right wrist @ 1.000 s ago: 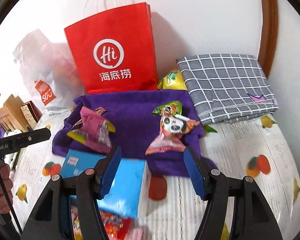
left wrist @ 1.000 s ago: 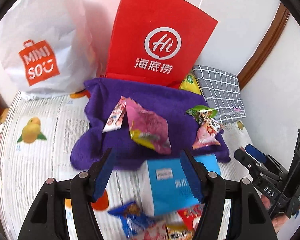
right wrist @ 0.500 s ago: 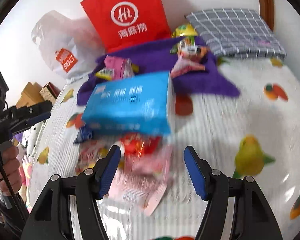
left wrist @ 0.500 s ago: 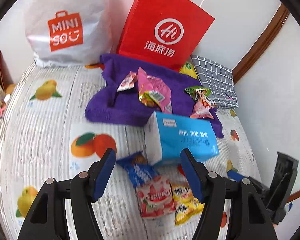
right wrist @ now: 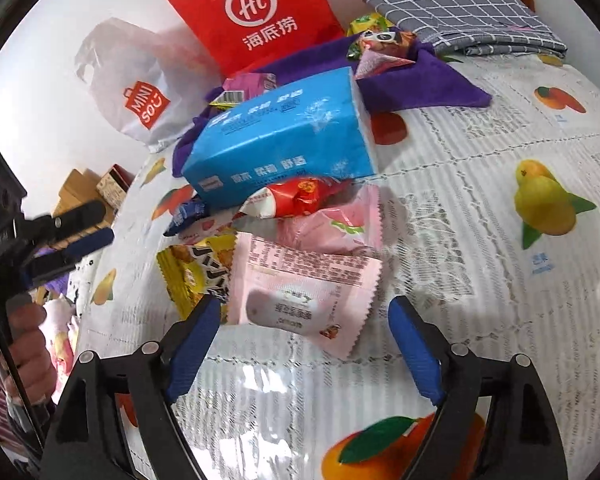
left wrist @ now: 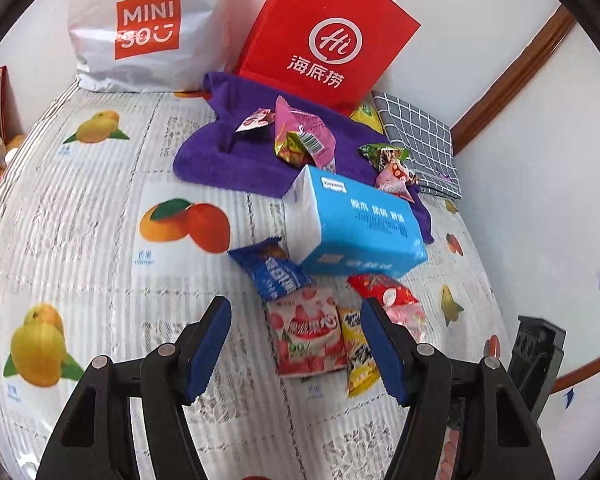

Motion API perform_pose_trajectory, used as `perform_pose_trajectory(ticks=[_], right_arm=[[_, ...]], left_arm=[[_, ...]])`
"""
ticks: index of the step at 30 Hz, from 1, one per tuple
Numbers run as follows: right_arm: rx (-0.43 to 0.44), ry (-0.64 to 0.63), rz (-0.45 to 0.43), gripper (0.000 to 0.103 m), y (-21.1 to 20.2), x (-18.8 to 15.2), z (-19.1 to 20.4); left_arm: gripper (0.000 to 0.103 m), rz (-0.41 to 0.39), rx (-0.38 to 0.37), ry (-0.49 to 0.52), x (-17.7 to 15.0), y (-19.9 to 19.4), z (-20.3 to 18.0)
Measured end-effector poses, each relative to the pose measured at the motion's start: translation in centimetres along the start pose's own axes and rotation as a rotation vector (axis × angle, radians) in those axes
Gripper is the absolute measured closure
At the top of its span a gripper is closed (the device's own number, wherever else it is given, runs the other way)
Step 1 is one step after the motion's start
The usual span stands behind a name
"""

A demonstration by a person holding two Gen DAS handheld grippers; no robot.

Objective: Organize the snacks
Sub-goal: 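Grasp the pink square omom pack with the right gripper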

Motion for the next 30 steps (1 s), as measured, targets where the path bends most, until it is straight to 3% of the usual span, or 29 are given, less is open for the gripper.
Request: perform_pose_trajectory(ticks=[7,11,15,17,20,25,30], right_arm=[[-0.026,0.007,-0.029,0.017,1.0,0.9,0.6],[-0.090,-0.085,-0.028,0.017,1.6,0.6,1.4],[-0.134,-0.197,-0.032,0.033,1.6,0.1,1.4],[-0.116,-0.202,-0.024,0.034,1.2,0.0,1.1],[-0.095,-0.197,-0.007,0.034,-0.1,-0.5,0.4],[-0.167,-0.266,-0.014,0.032,-2.4,-1.4,-1.4],[-0.198,-0.267,-0.006,0.028,-1.9,-2.5,-1.9]], left_arm=[[0.038,0.014,0.010,-0.014,-1.4,-0.5,0.8],[0.038,0.010,0.013,-0.012,-1.8,-1.0,1.0],[0.038,0.008,0.013,-0.014,-2.1,-1.3,1.0],[0.038,0.008,0.015,-0.012,-2.2,-1.4,0.9],[0.038,0.006,0.015,-0.009,-2.3,-1.6,1.0],[0.038,0.007,0.010,-0.013,-2.6,-1.4,1.0],[0.038,0.028,-0.002,-0.011,-3.3,-0.6,0.5]])
Point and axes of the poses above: each gripper's, at about its wrist camera, not at the fingertips, and y roughly the way its jaws point, z to its left, x to its top, the point moved 10 cm from there along y, roughly the way its jaws point, and after that the axes turned 8 degrees about -z, right-handed, at the moved point
